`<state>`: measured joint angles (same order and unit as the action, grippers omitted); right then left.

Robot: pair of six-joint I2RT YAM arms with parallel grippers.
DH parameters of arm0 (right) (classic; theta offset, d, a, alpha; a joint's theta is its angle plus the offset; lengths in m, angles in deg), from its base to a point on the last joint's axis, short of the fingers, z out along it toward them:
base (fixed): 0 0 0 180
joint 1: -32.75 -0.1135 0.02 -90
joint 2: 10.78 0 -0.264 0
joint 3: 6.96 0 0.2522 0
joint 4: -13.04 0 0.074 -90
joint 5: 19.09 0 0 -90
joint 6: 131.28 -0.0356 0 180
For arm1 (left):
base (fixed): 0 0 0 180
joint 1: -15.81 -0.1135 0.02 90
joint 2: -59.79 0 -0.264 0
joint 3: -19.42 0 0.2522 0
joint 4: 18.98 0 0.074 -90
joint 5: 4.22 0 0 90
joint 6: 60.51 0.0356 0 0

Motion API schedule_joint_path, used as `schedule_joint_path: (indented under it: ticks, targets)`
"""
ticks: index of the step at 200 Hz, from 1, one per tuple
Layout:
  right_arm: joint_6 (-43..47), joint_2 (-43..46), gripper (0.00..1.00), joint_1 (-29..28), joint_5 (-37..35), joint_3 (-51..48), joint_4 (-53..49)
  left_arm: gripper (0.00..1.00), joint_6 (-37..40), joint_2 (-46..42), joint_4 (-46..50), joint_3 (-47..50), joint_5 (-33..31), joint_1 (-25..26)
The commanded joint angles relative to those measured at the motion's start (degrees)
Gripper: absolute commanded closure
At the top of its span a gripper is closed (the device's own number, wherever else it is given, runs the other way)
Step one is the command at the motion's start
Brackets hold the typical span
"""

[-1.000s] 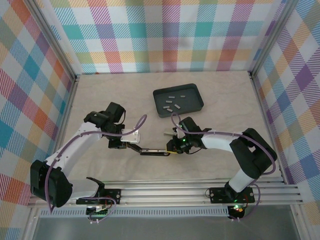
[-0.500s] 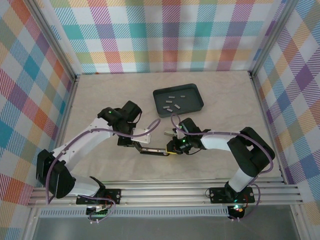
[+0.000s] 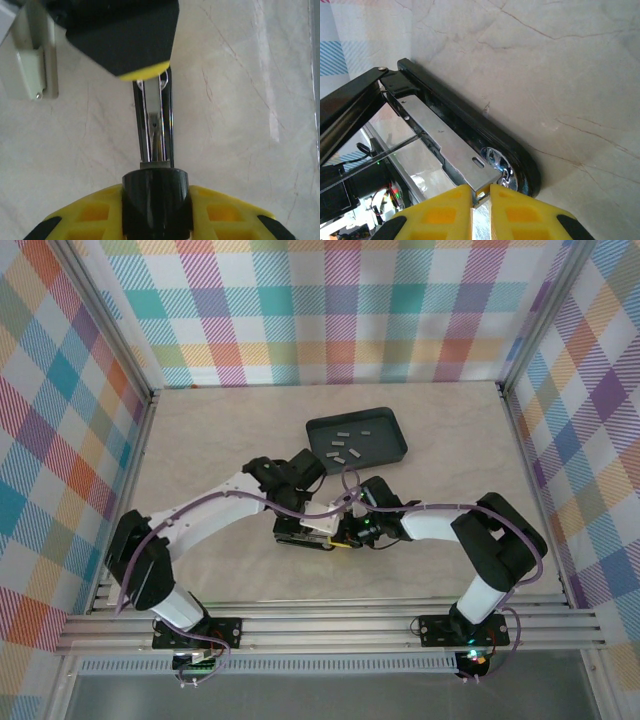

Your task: Load the staples into the stapler

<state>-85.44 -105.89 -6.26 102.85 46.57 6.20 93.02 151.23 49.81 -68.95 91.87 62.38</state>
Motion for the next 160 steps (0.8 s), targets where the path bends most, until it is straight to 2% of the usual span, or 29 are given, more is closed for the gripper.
schedule_joint_path:
  ticks: [1,76,94,124,160]
  targets:
    - [-0.6,-0.8,0.86,-0.6,-0.5,-1.1,3.2,0.95,-1.4,2.5,-7.0,-2.5,7.3,2.1]
    - [-1.4,2.1,0.81,0.2,-0.9,-4.6,7.0,1.00,-4.2,10.8,-9.1,-4.8,7.2,4.7]
    - [-1.6,3.4,0.77,0.5,-1.3,-5.8,7.6,1.00,-5.4,12.0,-10.2,-4.8,7.3,4.9]
    - [-1.7,6.6,0.71,1.2,-2.1,-8.2,7.7,1.00,-6.6,14.0,-10.4,-5.3,6.5,5.3]
    - [-1.9,10.2,0.70,2.3,-3.3,-10.6,4.7,1.00,-9.4,16.6,-9.8,-6.3,5.5,5.4]
